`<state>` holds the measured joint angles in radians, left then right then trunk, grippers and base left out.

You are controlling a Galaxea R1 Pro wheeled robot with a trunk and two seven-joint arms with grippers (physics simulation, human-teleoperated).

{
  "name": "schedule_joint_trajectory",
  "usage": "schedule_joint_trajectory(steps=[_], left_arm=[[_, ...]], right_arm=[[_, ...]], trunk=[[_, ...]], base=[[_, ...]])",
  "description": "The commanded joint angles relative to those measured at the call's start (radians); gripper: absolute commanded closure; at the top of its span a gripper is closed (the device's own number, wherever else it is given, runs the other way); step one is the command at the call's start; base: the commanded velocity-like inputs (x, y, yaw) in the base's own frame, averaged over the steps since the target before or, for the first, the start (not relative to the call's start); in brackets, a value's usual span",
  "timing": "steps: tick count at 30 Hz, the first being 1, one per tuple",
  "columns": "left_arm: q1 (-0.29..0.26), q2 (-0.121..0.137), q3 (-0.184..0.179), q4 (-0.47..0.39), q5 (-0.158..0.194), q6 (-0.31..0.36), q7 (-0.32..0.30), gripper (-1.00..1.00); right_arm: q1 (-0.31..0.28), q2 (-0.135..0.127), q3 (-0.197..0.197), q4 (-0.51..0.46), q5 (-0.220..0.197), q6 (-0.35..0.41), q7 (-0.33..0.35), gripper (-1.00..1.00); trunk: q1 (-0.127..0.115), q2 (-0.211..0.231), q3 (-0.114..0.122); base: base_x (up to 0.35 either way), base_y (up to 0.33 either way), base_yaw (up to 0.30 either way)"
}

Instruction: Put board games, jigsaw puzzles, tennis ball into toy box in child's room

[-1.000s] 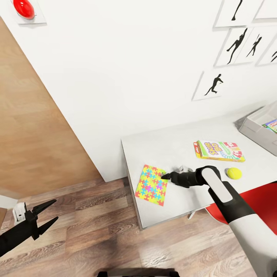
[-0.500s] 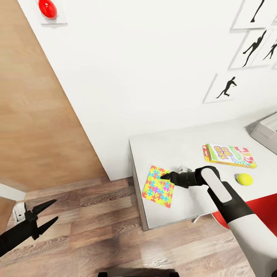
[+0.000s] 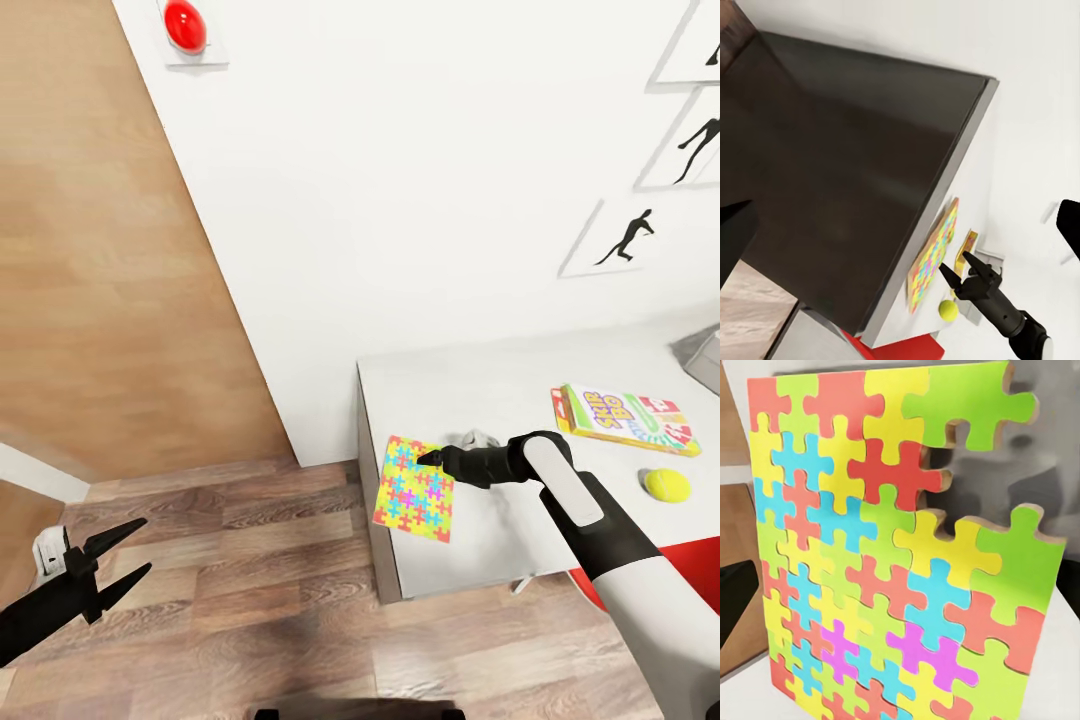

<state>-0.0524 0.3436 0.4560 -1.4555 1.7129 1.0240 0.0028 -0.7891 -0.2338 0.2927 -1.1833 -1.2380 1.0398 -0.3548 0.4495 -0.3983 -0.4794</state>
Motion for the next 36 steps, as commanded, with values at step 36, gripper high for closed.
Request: schedule_joint_trajectory(steps=[36], left_arm=[[-0.001,0.0,0.001,0.0,0.001,0.004,0.0,-1.0]], right_arm=[[-0.001,-0.002,-0.001,-0.001,-0.012,0.0,-0.01,-1.0]], trunk=[[0.001,-0.002,-0.001]], base=[[0.0,0.0,0.07]])
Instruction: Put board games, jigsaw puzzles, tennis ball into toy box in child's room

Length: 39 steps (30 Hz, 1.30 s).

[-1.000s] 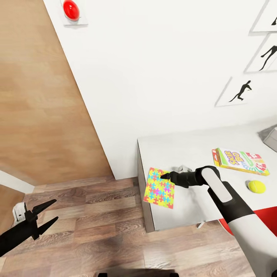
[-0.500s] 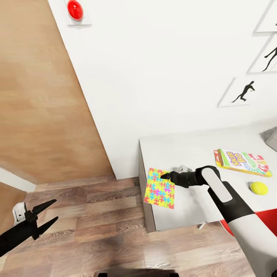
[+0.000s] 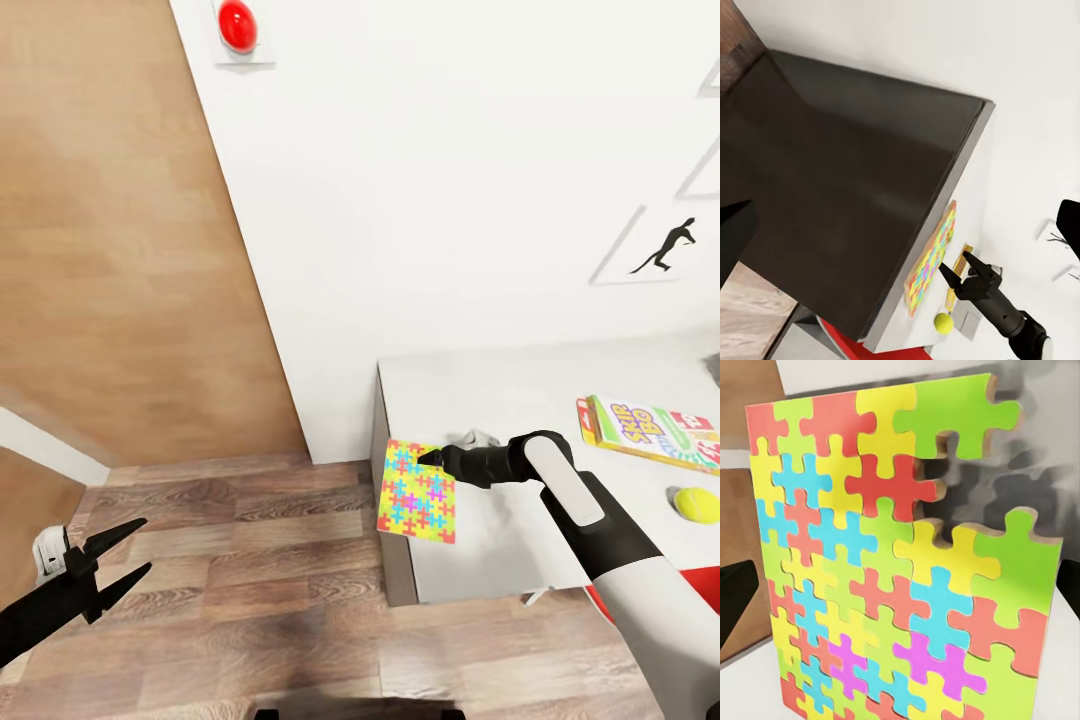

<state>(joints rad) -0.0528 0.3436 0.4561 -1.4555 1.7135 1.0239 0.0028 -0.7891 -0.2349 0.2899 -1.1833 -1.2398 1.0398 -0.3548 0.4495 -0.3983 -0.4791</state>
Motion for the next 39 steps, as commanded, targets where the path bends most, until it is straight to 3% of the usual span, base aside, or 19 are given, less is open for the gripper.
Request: schedule_joint_trajectory(steps=[1,39], left_arm=[[0.0,0.0,0.001,0.0,0.0,0.004,0.0,-1.0],[-0.001,0.0,0.001,0.0,0.0,0.004,0.0,-1.0]], right_arm=[[-0.001,-0.001,0.002,-0.001,-0.01,0.0,-0.01,-1.0],[-0.001,-0.004,0.0,-0.001,-0.01,-0.001,-0.01,-1.0]], trunk=[[0.001,-0.002,-0.001],[0.001,-0.002,-0.001]], base=[[0.0,0.0,0.028],[0.0,0.0,0.041]])
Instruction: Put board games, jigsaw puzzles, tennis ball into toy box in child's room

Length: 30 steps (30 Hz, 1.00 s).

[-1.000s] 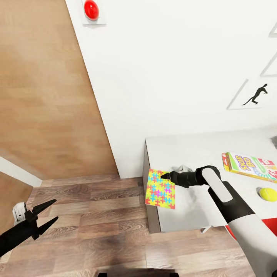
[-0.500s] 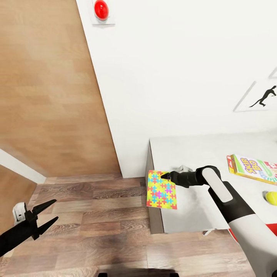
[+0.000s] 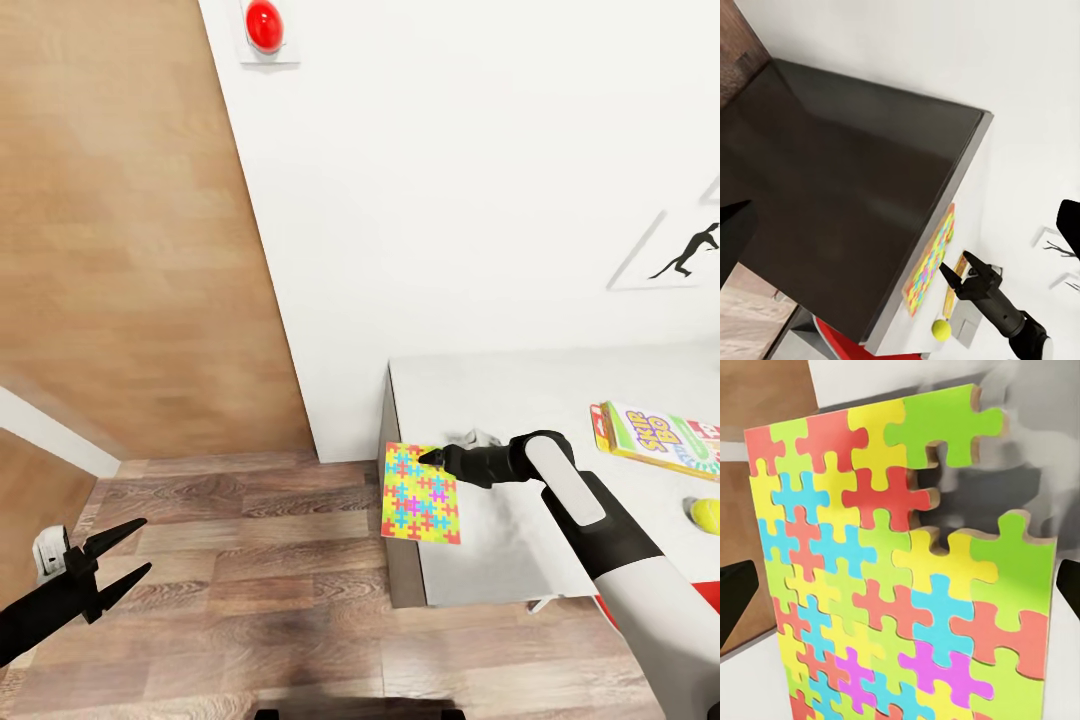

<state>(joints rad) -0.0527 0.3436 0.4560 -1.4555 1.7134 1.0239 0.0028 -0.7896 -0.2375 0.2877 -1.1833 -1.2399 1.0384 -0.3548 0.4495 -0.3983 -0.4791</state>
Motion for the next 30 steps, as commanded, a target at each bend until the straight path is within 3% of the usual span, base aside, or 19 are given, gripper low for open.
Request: schedule_joint_trajectory(steps=[1,7,12,13,14,19,20,23,24,27,30], left_arm=[[-0.001,0.0,0.001,0.0,0.0,0.004,0.0,-1.0],[0.0,-0.002,-0.002,0.0,-0.001,0.004,0.001,-1.0],[-0.006,-0.004,-0.011,0.006,-0.004,-0.012,0.001,-1.0],[-0.017,-0.008,-0.02,0.023,-0.01,-0.025,0.001,-1.0],[-0.017,-0.008,-0.02,0.023,-0.01,-0.025,0.001,-1.0],[-0.071,-0.036,-0.078,0.086,-0.052,-0.041,-0.005,-1.0],[-0.071,-0.036,-0.078,0.086,-0.052,-0.041,-0.005,-1.0],[-0.109,-0.053,-0.116,0.118,-0.098,-0.046,-0.013,-1.0],[-0.109,-0.053,-0.116,0.118,-0.098,-0.046,-0.013,-1.0],[-0.14,-0.075,-0.146,0.142,-0.164,-0.053,-0.031,-1.0],[-0.154,-0.087,-0.157,0.152,-0.213,-0.059,-0.055,-1.0]], right_arm=[[-0.001,-0.001,0.002,-0.001,-0.01,0.0,-0.01,-1.0],[-0.002,-0.005,-0.004,-0.001,-0.01,0.0,-0.01,-1.0],[-0.007,-0.024,-0.044,-0.006,-0.009,-0.005,-0.011,-1.0],[-0.008,-0.046,-0.08,-0.014,-0.006,-0.014,-0.011,-1.0],[-0.008,-0.046,-0.08,-0.014,-0.006,-0.014,-0.011,-1.0],[-0.006,-0.135,-0.162,-0.113,0.01,-0.034,-0.01,-1.0],[-0.006,-0.135,-0.162,-0.113,0.01,-0.034,-0.01,-1.0],[0.001,-0.201,-0.207,-0.216,0.018,-0.039,-0.009,-1.0],[0.001,-0.201,-0.207,-0.216,0.018,-0.039,-0.009,-1.0],[0.014,-0.251,-0.256,-0.295,0.022,-0.042,-0.009,-1.0],[0.02,-0.271,-0.288,-0.332,0.023,-0.043,-0.007,-1.0]], trunk=[[0.001,-0.002,-0.001],[0.001,-0.002,-0.001],[0.001,-0.002,-0.001],[0.001,-0.002,-0.001],[0.001,-0.002,-0.001],[0.001,-0.002,-0.001],[0.001,-0.002,-0.001],[0.001,-0.002,-0.001],[0.001,-0.002,-0.001],[0.001,-0.002,-0.001],[0.001,-0.002,-0.001]], base=[[0.0,0.0,0.002],[0.0,0.0,0.001],[0.0,0.0,0.0],[0.0,0.0,0.0],[0.0,0.0,0.0],[0.0,0.0,0.0],[0.0,0.0,0.0],[0.0,0.0,0.0],[0.0,0.0,0.0],[0.0,0.0,0.0],[0.0,0.0,0.0]])
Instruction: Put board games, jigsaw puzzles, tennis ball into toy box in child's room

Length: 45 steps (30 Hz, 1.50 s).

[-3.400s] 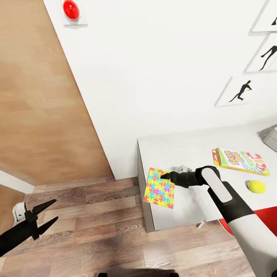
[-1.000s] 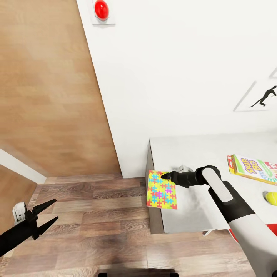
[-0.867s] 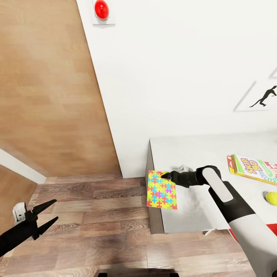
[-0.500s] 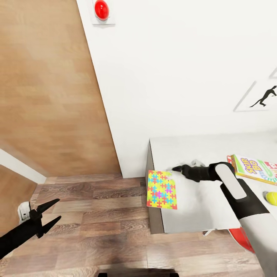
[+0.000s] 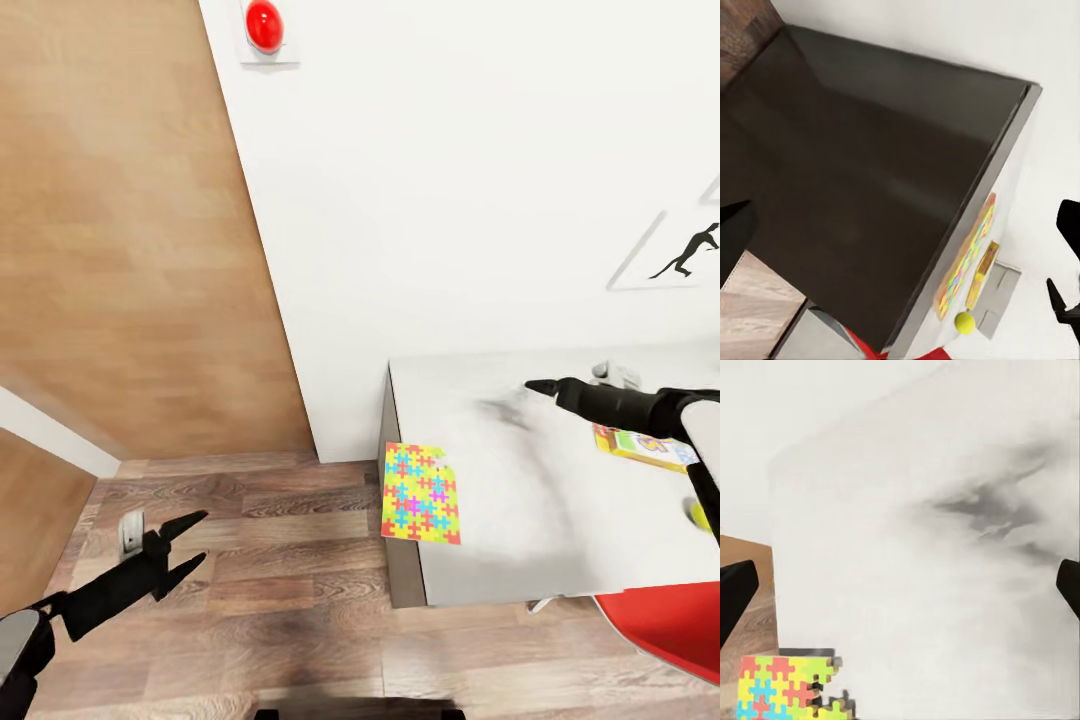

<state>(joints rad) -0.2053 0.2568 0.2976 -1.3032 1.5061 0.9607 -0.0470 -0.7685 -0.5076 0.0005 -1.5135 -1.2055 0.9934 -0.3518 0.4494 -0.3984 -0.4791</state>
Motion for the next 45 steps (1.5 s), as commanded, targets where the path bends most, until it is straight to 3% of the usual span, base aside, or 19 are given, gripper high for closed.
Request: schedule_joint_trajectory(steps=[1,4,5,8,9,13,14,17,18,21,27,31,36,45], left_arm=[[-0.018,-0.012,-0.01,0.018,-0.078,-0.018,-0.06,-1.0],[-0.043,-0.018,-0.026,0.052,-0.156,-0.052,-0.141,-1.0],[-0.043,-0.018,-0.026,0.052,-0.156,-0.052,-0.141,-1.0],[-0.069,-0.02,-0.062,0.109,-0.25,-0.087,-0.255,-1.0],[-0.069,-0.02,-0.062,0.109,-0.25,-0.087,-0.255,-1.0],[-0.109,-0.021,-0.097,0.207,-0.365,-0.156,-0.426,-1.0],[-0.109,-0.021,-0.097,0.207,-0.365,-0.156,-0.426,-1.0],[-0.136,-0.023,-0.117,0.265,-0.431,-0.221,-0.527,-1.0],[-0.136,-0.023,-0.117,0.265,-0.431,-0.221,-0.527,-1.0],[-0.154,-0.025,-0.134,0.298,-0.479,-0.287,-0.586,-1.0],[-0.172,-0.03,-0.145,0.341,-0.51,-0.389,-0.625,-1.0],[-0.213,-0.036,-0.151,0.434,-0.526,-0.459,-0.665,-1.0],[-0.266,-0.039,-0.177,0.538,-0.557,-0.509,-0.73,-1.0],[-0.313,-0.04,-0.206,0.62,-0.586,-0.565,-0.784,-1.0]], right_arm=[[0.01,-0.018,-0.034,-0.047,-0.01,0.005,-0.008,-1.0],[0.029,-0.027,-0.055,-0.073,-0.01,0.007,-0.002,-1.0],[0.029,-0.027,-0.055,-0.073,-0.01,0.007,-0.002,-1.0],[0.044,-0.032,-0.078,-0.087,-0.01,0.01,0.021,-1.0],[0.044,-0.032,-0.078,-0.087,-0.01,0.01,0.021,-1.0],[0.054,-0.039,-0.109,-0.096,-0.011,0.018,0.123,-1.0],[0.054,-0.039,-0.109,-0.096,-0.011,0.018,0.123,-1.0],[0.058,-0.056,-0.123,-0.099,-0.011,0.051,0.228,-1.0],[0.058,-0.056,-0.123,-0.099,-0.011,0.051,0.228,-1.0],[0.059,-0.084,-0.131,-0.1,-0.013,0.054,0.316,-1.0],[0.061,-0.111,-0.134,-0.101,-0.019,0.054,0.379,-1.0],[0.062,-0.121,-0.134,-0.102,-0.022,0.054,0.405,-1.0],[0.062,-0.125,-0.134,-0.102,-0.024,0.054,0.416,-1.0],[0.063,-0.127,-0.134,-0.102,-0.024,0.054,0.422,-1.0]], trunk=[[0.001,-0.002,-0.001],[0.001,-0.002,-0.001],[0.001,-0.002,-0.001],[0.001,-0.002,-0.001],[0.001,-0.002,-0.001],[0.001,-0.002,-0.001],[0.001,-0.002,-0.001],[0.001,-0.002,-0.001],[0.001,-0.002,-0.001],[0.001,-0.002,-0.001],[0.001,-0.002,-0.001],[0.001,-0.002,-0.001],[0.001,-0.002,-0.001],[0.001,-0.002,-0.001]], base=[[0.0,0.0,0.0],[0.0,0.0,0.0],[0.0,0.0,0.0],[0.0,0.0,0.0],[0.0,0.0,0.0],[0.0,0.0,0.0],[0.0,0.0,0.0],[0.0,0.0,0.0],[0.0,0.0,0.0],[0.0,0.0,0.0],[0.0,0.0,0.0],[0.0,0.0,-0.047],[0.0,0.0,-0.158],[0.0,0.0,-0.245]])
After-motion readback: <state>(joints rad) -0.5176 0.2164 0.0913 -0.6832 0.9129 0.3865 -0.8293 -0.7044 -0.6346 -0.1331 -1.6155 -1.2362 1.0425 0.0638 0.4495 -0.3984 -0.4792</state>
